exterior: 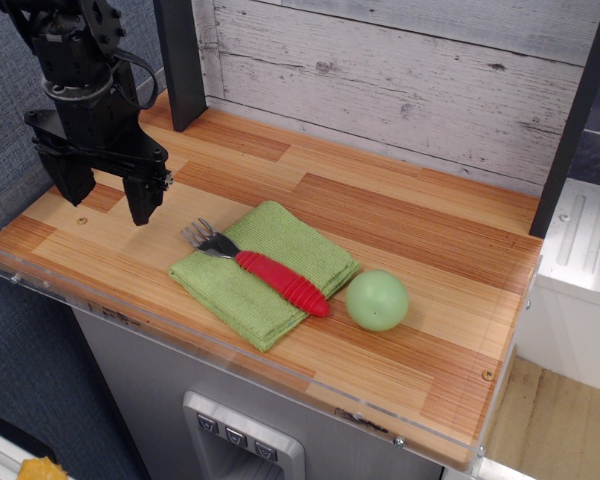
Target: Move the red fork to the left of the green cloth.
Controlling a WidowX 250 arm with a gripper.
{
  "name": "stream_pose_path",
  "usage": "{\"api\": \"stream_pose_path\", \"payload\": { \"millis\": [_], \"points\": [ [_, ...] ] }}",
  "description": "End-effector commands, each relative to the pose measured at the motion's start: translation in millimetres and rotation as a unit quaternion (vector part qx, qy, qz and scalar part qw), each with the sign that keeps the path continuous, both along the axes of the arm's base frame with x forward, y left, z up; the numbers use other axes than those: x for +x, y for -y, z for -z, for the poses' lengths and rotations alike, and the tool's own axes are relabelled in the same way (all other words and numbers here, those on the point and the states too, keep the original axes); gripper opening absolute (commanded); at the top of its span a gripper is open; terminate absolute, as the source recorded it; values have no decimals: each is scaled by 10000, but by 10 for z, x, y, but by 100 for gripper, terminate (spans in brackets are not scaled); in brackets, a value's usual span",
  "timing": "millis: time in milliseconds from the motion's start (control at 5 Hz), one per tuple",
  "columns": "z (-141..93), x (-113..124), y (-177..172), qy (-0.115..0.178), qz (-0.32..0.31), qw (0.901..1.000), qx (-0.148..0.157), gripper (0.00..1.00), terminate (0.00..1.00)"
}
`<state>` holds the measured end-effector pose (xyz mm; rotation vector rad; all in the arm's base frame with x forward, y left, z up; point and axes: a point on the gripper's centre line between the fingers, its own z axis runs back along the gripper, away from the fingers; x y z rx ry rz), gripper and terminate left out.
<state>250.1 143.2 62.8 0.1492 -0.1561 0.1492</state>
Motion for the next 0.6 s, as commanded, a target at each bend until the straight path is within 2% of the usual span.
{"api": "stream_pose_path", "payload": {
  "millis": [0,200,400],
  "points": [
    [0,0,0,0,0,10000,0,100,0],
    [-51,32,187,161,-1146,9933,-19,100,0],
    [-83,65,276,120,-2198,9742,-504,100,0]
  ]
}}
